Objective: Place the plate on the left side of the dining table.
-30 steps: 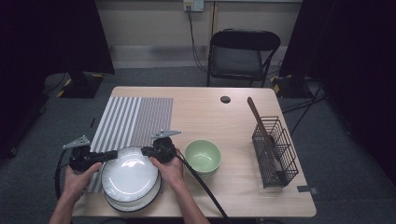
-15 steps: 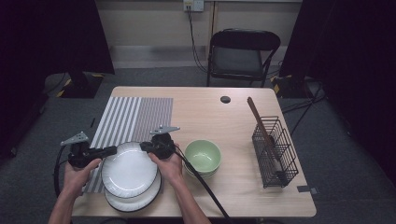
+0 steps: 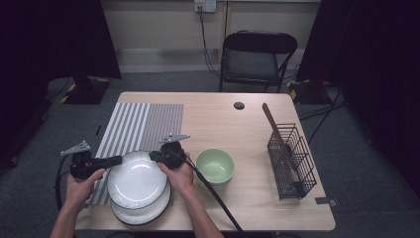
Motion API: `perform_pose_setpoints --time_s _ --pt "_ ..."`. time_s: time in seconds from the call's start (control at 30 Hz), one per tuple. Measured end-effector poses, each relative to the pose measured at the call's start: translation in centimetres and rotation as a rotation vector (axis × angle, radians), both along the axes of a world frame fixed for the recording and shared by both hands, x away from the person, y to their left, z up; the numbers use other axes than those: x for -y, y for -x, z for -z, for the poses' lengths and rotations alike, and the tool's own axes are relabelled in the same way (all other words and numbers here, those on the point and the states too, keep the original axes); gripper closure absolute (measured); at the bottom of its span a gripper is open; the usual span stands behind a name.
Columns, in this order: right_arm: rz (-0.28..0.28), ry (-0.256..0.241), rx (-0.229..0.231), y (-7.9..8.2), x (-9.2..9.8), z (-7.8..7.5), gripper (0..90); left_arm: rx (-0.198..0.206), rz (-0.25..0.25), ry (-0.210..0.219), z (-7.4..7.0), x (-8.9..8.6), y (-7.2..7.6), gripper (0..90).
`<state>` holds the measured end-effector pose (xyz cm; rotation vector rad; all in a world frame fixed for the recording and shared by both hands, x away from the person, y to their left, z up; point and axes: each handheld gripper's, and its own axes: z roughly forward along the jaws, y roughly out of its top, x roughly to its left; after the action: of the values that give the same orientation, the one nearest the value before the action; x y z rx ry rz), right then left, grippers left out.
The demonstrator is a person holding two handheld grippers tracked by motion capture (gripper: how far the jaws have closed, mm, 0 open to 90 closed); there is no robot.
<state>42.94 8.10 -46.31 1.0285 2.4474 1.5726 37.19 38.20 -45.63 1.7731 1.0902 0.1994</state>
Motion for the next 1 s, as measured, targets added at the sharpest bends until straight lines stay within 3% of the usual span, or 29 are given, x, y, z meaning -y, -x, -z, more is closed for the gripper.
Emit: perform_pose_setpoints --time_s 0.1,0.27,0.37,0.57,0.93,1.0 --pt "0.002 -0.003 -0.005 0.0 0.0 0.0 82.3 0.000 0.016 0.024 0.6 -0.3 0.5 76.9" --pt "0.004 -0.006 -0.006 0.0 0.0 0.0 82.5 0.003 0.011 -0.036 0.3 0.5 0.4 83.3" --pt "0.001 -0.002 0.000 0.1 0.1 0.0 82.5 0.006 0.001 -0.014 0.1 0.4 0.2 86.1" --pt "0.013 -0.012 0.009 -0.1 0.0 -0.3 83.0 0.008 -0.029 -0.017 -0.3 0.5 -0.3 86.3" --pt "0.041 -0.013 0.005 -1.1 -0.1 -0.5 83.4 -0.007 -0.022 -0.021 -0.6 0.4 -2.2 86.0" --pt "0.047 -0.011 0.002 -1.3 0.0 -0.6 83.4 -0.011 -0.020 -0.003 -0.6 0.4 -2.7 85.8"
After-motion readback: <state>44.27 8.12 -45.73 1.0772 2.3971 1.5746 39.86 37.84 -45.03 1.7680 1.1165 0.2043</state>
